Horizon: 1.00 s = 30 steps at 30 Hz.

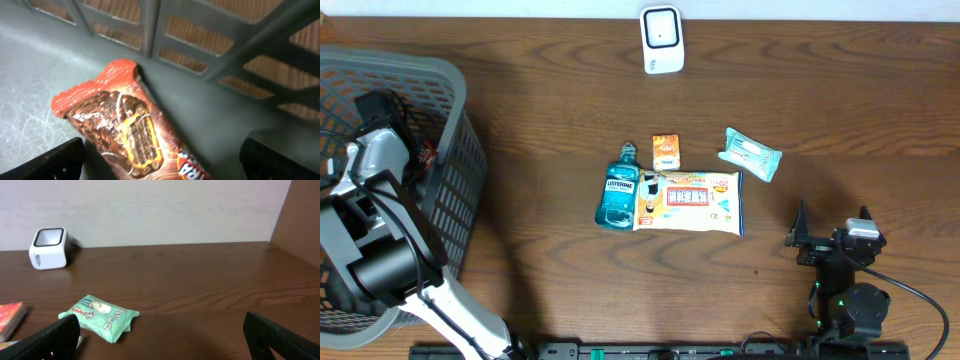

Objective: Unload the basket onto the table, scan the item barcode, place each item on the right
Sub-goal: 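Reach the left gripper back into the basket and grasp the red snack bar, then carry the red snack bar out and set it right of the snack bag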

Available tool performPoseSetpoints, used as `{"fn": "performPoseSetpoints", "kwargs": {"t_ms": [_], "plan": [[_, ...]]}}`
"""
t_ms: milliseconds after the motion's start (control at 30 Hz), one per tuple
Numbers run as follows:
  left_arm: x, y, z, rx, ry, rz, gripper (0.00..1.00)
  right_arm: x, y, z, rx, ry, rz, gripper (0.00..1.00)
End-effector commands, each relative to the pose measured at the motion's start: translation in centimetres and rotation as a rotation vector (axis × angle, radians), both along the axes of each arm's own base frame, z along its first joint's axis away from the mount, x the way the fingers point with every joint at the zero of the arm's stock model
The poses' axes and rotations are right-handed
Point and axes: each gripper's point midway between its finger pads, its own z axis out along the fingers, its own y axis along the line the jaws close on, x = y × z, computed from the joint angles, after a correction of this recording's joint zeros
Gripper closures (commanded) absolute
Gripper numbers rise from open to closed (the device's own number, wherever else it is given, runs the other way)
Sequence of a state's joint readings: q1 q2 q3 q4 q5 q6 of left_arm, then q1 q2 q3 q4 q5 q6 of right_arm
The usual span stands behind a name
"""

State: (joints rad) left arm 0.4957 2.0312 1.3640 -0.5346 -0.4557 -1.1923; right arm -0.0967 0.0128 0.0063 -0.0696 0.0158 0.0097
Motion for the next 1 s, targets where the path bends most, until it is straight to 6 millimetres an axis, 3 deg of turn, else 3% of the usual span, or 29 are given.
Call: {"fn": "performPoseSetpoints", "kwargs": {"t_ms": [0,100,133,300,433,600,767,967], "plan": [[-0.6,-0.5,-2.0,-0.046,0.041,-0.009,0.34,0.0,0.1,0.0,-0.015,0.002,0.004,0.01],[-0.7,-1.3,-2.5,-0.1,0.081,-0.084,0.88,0.0,0.1,0.0,-0.015,0.002,0.004,0.01],[-0.8,-1.5,-2.6,-0.113,0.092,-0.101,0.92,0.0,0.1,0.0,-0.015,0.002,0.004,0.01],[-1.9,-2.3,-2.3,-0.147,0.158,-0.147,0.93,0.0,0.1,0.0,-0.015,0.002,0.004,0.01],[-1.7,-2.2,0.3,-0.122,0.155,-0.217,0.93,0.0,0.1,0.0,-0.015,0.002,0.004,0.01],[-1.1,-1.8,7.5,-0.016,0.043,-0.275,0.93,0.0,0.1,0.0,-0.015,0.002,0.004,0.01],[-1.9,-2.3,14.7,0.084,-0.097,-0.276,0.93,0.0,0.1,0.0,-0.015,0.002,0.004,0.01],[-3.2,-5.6,22.6,0.113,-0.336,-0.352,0.93,0.0,0.1,0.0,-0.015,0.002,0.004,0.01]]}}
